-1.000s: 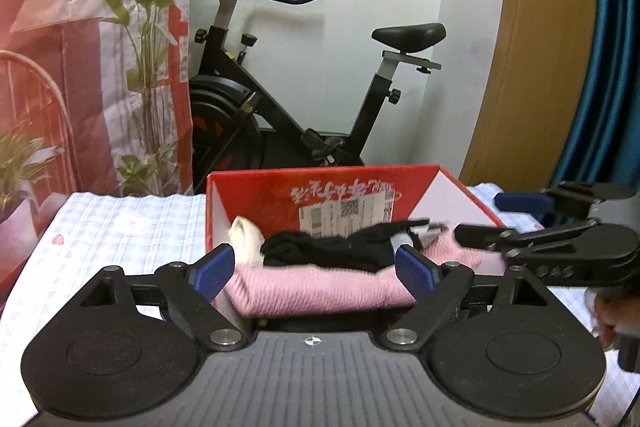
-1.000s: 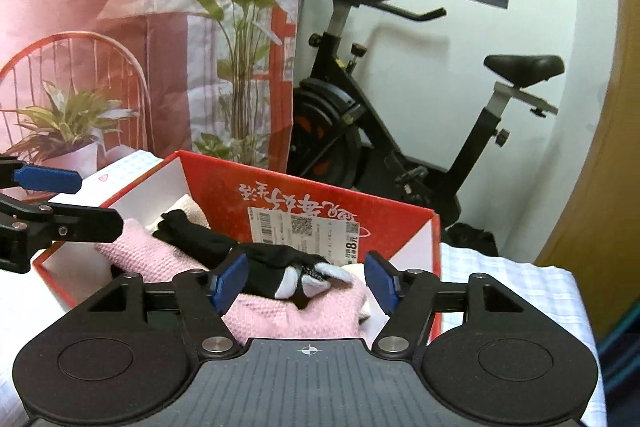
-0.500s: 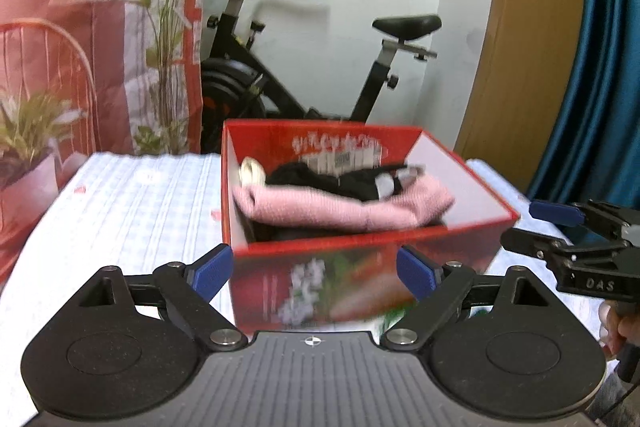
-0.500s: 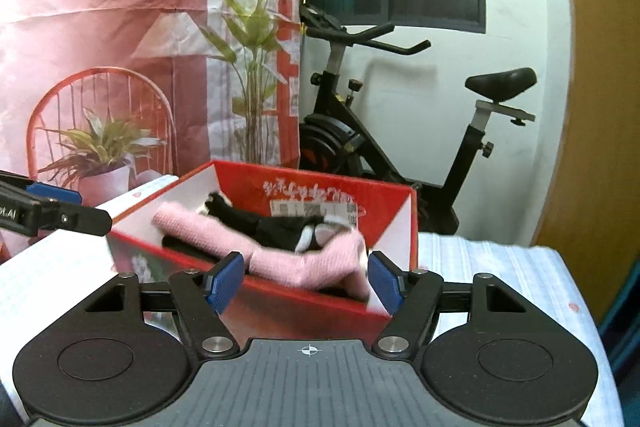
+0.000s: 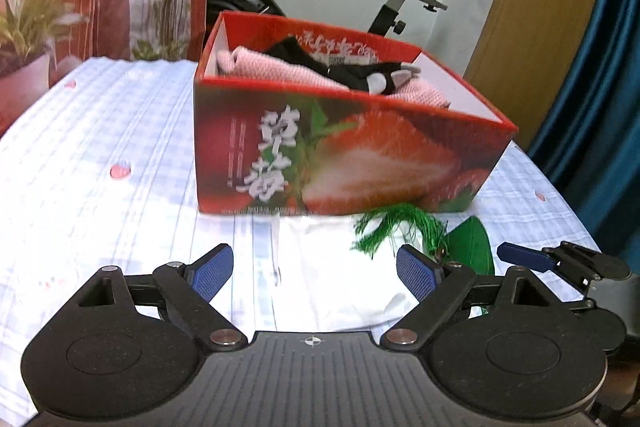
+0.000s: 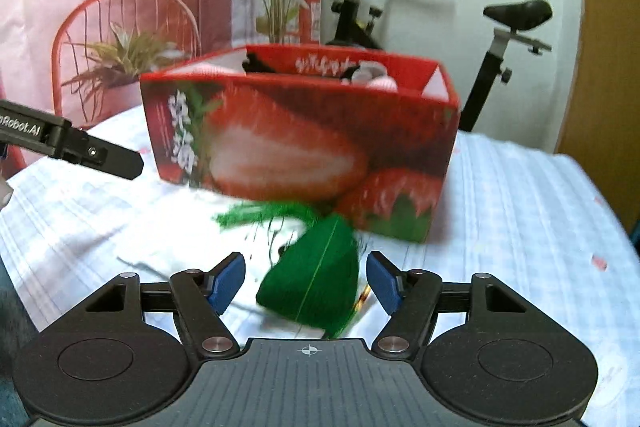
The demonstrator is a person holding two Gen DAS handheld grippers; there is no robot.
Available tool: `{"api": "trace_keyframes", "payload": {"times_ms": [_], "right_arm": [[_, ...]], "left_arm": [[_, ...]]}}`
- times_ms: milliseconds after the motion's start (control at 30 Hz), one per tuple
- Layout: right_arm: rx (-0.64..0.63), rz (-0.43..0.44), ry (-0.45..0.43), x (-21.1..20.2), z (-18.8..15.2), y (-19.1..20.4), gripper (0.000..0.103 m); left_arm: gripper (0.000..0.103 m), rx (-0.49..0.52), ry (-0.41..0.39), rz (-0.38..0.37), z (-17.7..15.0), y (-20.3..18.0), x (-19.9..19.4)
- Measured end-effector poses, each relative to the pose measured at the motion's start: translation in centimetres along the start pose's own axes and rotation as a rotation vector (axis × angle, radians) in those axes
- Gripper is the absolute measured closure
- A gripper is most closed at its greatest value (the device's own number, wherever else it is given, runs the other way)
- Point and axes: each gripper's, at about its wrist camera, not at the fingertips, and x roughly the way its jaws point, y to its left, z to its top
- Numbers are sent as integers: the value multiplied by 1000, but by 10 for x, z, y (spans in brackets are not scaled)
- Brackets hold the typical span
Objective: Organize soft objects
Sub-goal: 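Move both open grippers down to the green felt pouch, then close both grippers on the green felt pouch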
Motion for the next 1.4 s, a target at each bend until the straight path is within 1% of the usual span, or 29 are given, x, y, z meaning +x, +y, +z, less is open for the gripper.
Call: {"api": "trace_keyframes", "payload": {"times_ms": [167, 233, 400, 500, 567, 633, 767, 833, 933, 1067, 1167, 1267, 1400], "right_arm": [[-6, -14, 33, 8, -14, 9, 41], [-10, -27, 38, 11, -15, 10, 41], [9, -45, 76, 21, -12, 4, 48], [16, -35, 91, 27, -11, 4, 55], [15, -17, 89, 29, -8, 7, 63], [0, 11, 77, 30, -5, 12, 66], [-67, 55, 71, 35, 2, 29, 66], [-80, 54, 67, 35, 4, 32, 65], [-60, 38, 56, 33, 4, 28, 63], [-23, -2, 29, 33, 6, 15, 54], [-13, 23, -1, 34, 5, 6, 51], [-21, 29, -4, 39, 1, 4, 51], [-18, 43, -14, 39, -2, 2, 51]], "left_arm": [[13, 18, 16, 11, -9, -1, 5], [13, 1, 26, -3, -11, 0, 7], [13, -25, 30, -18, -14, 1, 10], [13, -31, 25, -17, -15, 1, 9], [13, -39, 21, -18, -14, 1, 9], [13, -46, 18, -16, -12, 2, 10], [13, -49, 12, -17, -7, 1, 12], [13, -46, 8, -23, -5, 0, 13], [13, -40, 9, -35, 0, -2, 18], [13, -25, 10, -44, 6, -10, 27], [13, -3, 10, -55, 10, -19, 33], [13, 19, 19, -66, 13, -29, 38], [15, 20, 52, -115, 14, -40, 50]]}}
